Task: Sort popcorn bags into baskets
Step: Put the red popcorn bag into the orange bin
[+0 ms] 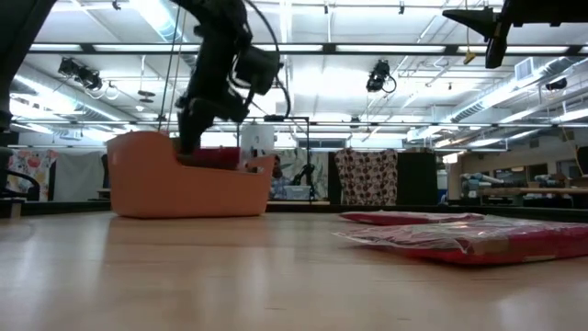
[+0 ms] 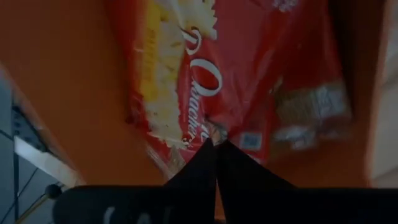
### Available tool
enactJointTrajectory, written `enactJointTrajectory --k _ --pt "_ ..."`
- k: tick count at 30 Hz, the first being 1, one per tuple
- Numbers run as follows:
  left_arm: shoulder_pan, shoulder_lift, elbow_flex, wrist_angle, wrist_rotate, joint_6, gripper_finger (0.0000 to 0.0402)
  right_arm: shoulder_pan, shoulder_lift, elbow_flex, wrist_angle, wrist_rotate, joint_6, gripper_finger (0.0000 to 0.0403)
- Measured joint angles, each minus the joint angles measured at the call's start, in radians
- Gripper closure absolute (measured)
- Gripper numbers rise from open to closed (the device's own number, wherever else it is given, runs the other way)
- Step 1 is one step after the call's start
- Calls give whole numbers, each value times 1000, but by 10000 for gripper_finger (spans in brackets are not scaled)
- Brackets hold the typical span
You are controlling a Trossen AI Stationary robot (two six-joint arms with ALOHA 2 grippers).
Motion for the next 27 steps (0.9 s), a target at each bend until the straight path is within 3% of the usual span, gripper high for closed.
enactJointTrajectory --k 5,14,16,22,27 --pt "18 1 -42 35 -9 15 355 0 0 0 -4 0 15 273" --pt "28 -55 6 71 -76 38 268 0 0 0 -53 -3 50 273" --pt "38 -82 9 99 -19 45 259 0 0 0 -53 -3 50 273" --pt "-3 -164 12 310 345 138 255 0 8 0 -54 -11 53 273" --pt "-120 -160 12 511 399 175 258 0 46 0 -63 -21 76 273"
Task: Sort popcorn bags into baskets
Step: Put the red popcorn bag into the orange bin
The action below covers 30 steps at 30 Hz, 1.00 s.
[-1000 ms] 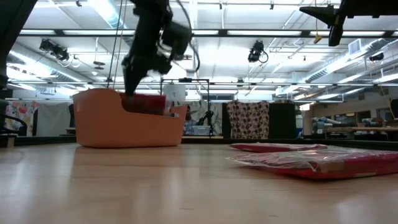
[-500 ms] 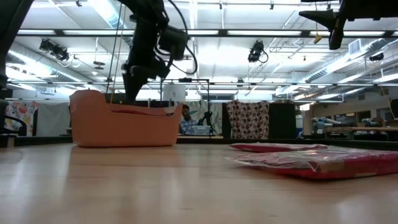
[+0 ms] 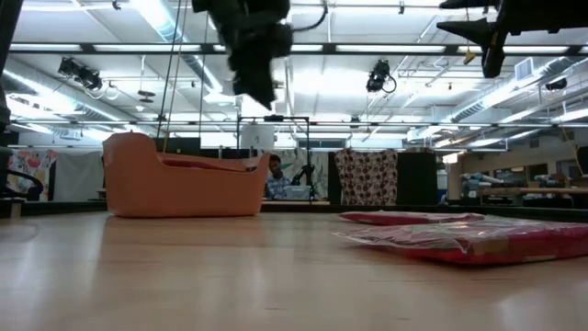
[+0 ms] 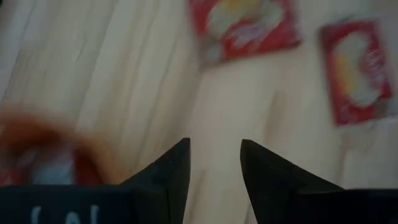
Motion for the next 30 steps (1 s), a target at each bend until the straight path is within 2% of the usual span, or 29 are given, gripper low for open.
enactJointTrajectory --k 3,7,10,15,20,24,30 --pt "-77 36 -4 133 -19 0 258 0 31 0 -9 -20 33 273" --pt "-163 108 -8 299 -107 -24 259 0 67 0 -9 -31 53 273" --pt "-196 181 -8 402 -106 -70 259 0 73 1 -2 -31 56 273" --pt "-218 277 -7 542 -105 -157 260 -2 72 48 -3 -24 8 273" --pt "-224 352 -7 596 -103 -219 260 -2 72 110 -5 -16 -81 273" --pt "-217 416 -7 691 -110 -275 260 -2 72 131 -6 3 -93 273" --pt "-209 484 -7 799 -231 -287 260 2 72 137 -7 -1 -60 273"
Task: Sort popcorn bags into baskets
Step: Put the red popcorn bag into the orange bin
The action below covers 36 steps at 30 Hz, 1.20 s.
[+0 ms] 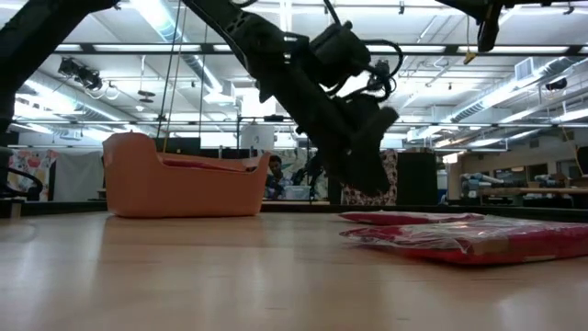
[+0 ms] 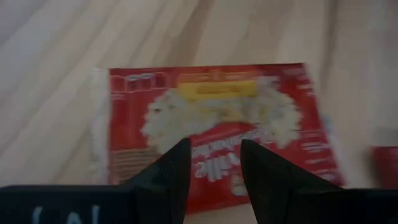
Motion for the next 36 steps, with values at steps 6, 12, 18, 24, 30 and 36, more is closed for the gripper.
enactJointTrajectory --k 6,12,18,24,30,36 --pt "6 32 0 -86 7 13 260 0 0 0 3 -2 6 273" --pt "8 0 5 -279 182 -58 260 0 0 0 3 -4 2 273" --pt "-18 -68 -3 -454 307 -102 260 0 0 0 2 -4 -25 273" --pt "-70 -131 0 -451 198 51 260 0 0 0 -1 -4 -54 273" --pt "-161 -113 0 -382 -115 130 252 -4 0 0 -2 -4 -65 273" --pt "-212 -86 -1 -308 -209 188 207 -4 0 0 2 -4 -71 273"
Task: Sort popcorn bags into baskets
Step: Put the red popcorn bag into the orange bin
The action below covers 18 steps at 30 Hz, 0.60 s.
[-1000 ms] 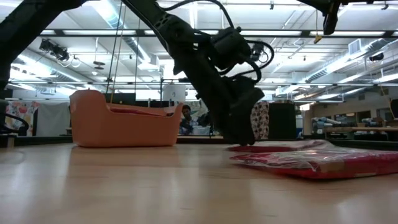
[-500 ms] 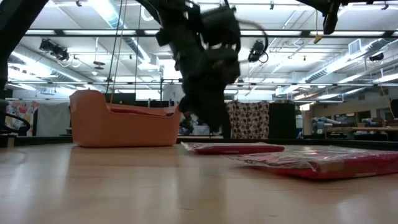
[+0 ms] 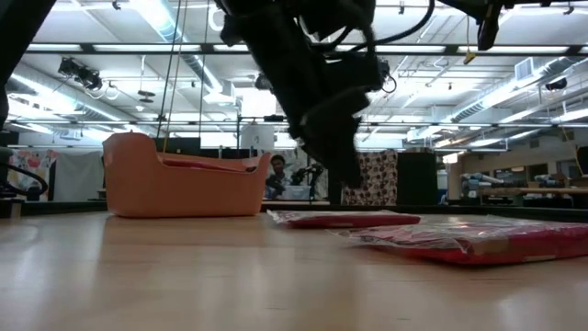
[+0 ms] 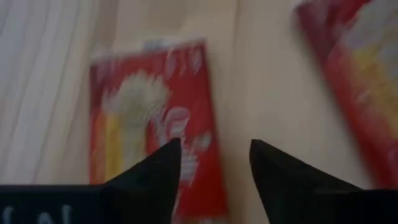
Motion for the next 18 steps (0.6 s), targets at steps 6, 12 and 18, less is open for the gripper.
enactJointTrajectory --k 6,12,18 --pt "-3 25 2 68 -8 50 176 0 -3 0 0 -1 7 273" --pt "19 71 -2 49 -26 60 173 0 -7 0 0 -1 23 273" --pt "25 102 2 57 -41 122 173 2 -6 -1 -5 -2 25 273"
